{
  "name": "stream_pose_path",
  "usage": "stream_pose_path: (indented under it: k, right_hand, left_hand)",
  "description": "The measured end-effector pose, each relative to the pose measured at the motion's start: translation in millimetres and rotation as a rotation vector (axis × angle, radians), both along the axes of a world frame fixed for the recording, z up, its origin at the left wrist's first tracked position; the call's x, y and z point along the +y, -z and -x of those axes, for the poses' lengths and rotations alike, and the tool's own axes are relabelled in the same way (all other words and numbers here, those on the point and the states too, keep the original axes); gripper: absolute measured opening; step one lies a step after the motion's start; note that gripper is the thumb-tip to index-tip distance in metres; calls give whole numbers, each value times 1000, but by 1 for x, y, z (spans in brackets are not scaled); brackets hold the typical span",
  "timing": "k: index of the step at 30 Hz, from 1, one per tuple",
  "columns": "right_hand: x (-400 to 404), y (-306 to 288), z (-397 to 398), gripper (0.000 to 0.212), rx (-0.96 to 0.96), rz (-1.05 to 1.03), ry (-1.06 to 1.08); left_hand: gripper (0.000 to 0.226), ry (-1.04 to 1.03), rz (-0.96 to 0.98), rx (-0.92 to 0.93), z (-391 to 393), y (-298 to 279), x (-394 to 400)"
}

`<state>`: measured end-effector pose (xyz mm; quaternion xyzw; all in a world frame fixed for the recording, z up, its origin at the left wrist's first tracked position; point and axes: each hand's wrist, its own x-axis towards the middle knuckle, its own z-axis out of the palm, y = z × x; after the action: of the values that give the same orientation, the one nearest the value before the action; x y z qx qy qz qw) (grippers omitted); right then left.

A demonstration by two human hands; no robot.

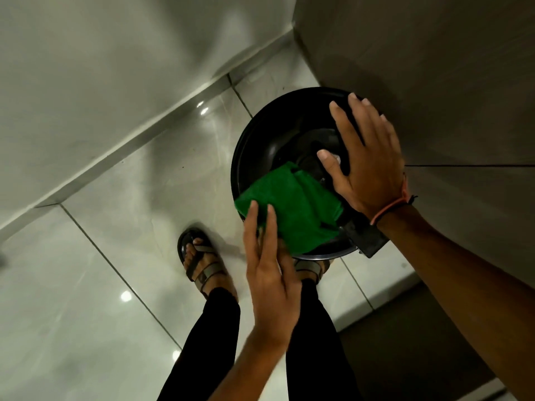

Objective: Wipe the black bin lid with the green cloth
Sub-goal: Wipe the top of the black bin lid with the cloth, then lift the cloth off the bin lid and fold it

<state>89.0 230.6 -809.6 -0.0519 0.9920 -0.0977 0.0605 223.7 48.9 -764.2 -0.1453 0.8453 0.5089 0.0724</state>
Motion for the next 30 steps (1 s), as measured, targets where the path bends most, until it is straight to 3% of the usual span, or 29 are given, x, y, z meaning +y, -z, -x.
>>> stream_pose_path:
  k: [5, 7, 10, 12, 14, 16, 18, 20, 22, 26, 30]
  right_hand:
    - [1, 2, -1, 69, 15, 41, -2]
    - [0, 0, 0, 67, -18, 48, 6]
    - [-3, -12, 2, 68, -95, 54, 6]
    - [-7, -26, 4, 72, -167, 108, 36]
    - [-15, -44, 4, 74, -274, 272, 97]
    - [-27, -73, 2, 61, -490, 618, 231]
    - [-40, -117, -4, 50, -690, 1036, 464]
    - [-40, -187, -8, 52, -733, 1247, 595]
    - [-42, -240, -14, 53, -697, 1342, 533]
    - [-47, -378, -15, 56, -553, 1466, 456]
    - [-40, -521, -2, 61, -216, 1491, 632]
  left_hand:
    - [55, -8, 12, -45, 45, -5, -36]
    - [58, 121, 105, -81, 79, 1, -58]
    - [43, 329, 267, -115, 102, -1, -70]
    - [35, 422, 266, -135, 104, -11, -70]
    - [28, 516, 180, -124, 107, -26, -70]
    - [22, 629, 66, -104, 116, -51, -67]
    - [18, 699, -20, -73, 128, -90, -67]
    - [10, 705, -79, -83, 151, -156, -68]
    - [2, 685, -90, -44, 173, -210, -69]
    - [15, 625, -61, 124, 209, -353, -62]
    - [16, 491, -19, 376, 231, -488, -21]
